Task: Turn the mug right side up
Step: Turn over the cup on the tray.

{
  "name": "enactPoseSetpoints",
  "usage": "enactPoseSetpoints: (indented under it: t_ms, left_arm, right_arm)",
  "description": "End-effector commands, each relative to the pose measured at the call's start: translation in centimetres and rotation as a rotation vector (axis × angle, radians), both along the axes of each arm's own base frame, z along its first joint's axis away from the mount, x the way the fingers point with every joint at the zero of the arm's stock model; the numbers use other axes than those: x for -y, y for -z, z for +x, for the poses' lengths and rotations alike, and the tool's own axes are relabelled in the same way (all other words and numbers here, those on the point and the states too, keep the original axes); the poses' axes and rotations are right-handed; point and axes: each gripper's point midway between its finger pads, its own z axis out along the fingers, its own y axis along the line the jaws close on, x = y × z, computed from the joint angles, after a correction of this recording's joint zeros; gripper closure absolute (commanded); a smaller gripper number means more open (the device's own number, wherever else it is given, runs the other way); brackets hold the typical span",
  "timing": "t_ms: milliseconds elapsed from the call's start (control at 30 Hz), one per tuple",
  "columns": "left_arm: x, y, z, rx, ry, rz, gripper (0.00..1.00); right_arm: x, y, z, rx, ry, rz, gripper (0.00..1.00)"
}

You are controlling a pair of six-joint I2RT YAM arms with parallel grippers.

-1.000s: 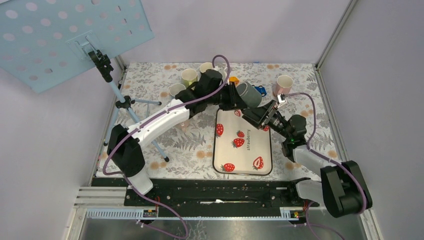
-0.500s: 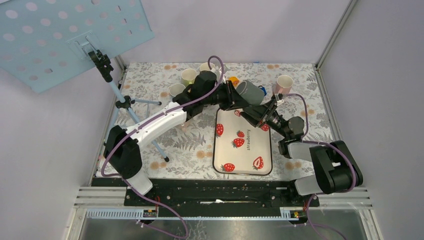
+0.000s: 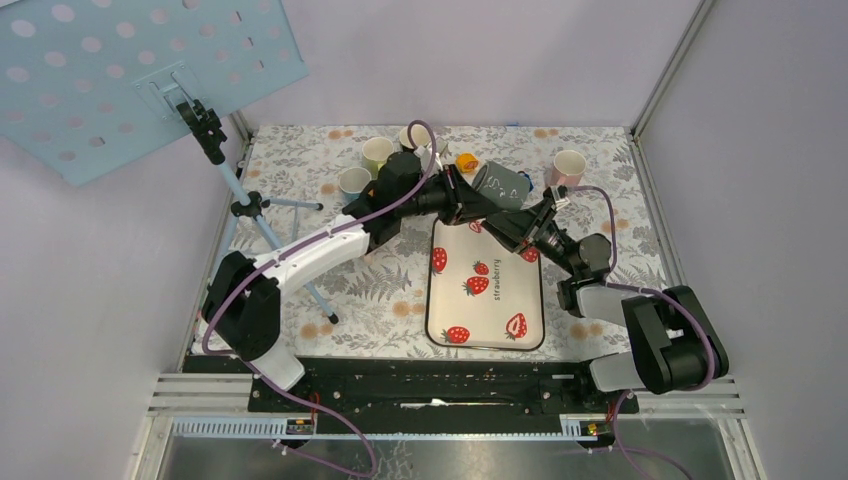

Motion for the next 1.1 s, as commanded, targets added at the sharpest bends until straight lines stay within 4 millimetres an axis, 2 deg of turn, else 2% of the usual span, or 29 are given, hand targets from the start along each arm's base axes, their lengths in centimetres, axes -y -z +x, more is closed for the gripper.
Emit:
enactPoseSetpoints:
  t_ms: [0,200,300,367,500,633,733,833,933,1067]
  left_arm:
    - [-0.6,-8.4,-3.4,0.159,0.115,-0.228,1.00]
    - [-0.9,-8.5,-4.3,0.157,0.145,-0.247,1.00]
    - [-1.1,-8.4,-4.7,0.164,0.158,-0.247,1.00]
    - [-1.1,-8.2,-4.8,0.167,0.164,-0.247,1.00]
    - [-1.2,-8.4,-5.0,0.188,0.170,-0.255,1.00]
    - [-1.1,-8.3,-4.8,0.208,0.168,-0.260,0.98]
    - [-1.1,-8.2,-4.7,0.216,0.161,-0.277,0.82]
    - [-1.1,-8.4,-4.5,0.232,0.150,-0.291,0.61]
    - [-1.2,-8.7,-4.4,0.251,0.142,-0.305,0.47]
    - [-1.1,-8.5,-4.2,0.258,0.140,-0.305,0.34]
  right_arm:
    - [0.7,-5.9,-1.6,0.267,0.015,0.079,0.60]
    - [0.6,-6.2,-1.6,0.267,0.010,0.076,0.73]
    - [0.5,-6.3,-1.6,0.269,0.012,0.058,0.86]
    - [0.4,-6.1,-1.4,0.258,0.016,0.029,0.98]
    - [0.2,-5.5,-0.9,0.250,0.039,-0.056,1.00]
    - [0.2,-6.0,-0.9,0.269,0.066,-0.128,1.00]
    - [0.3,-6.3,-0.8,0.275,0.084,-0.169,1.00]
    - [0.4,-6.6,-0.8,0.280,0.103,-0.207,1.00]
    - [0.5,-6.7,-0.7,0.283,0.113,-0.239,1.00]
    - [0.6,-6.8,-0.6,0.280,0.128,-0.271,1.00]
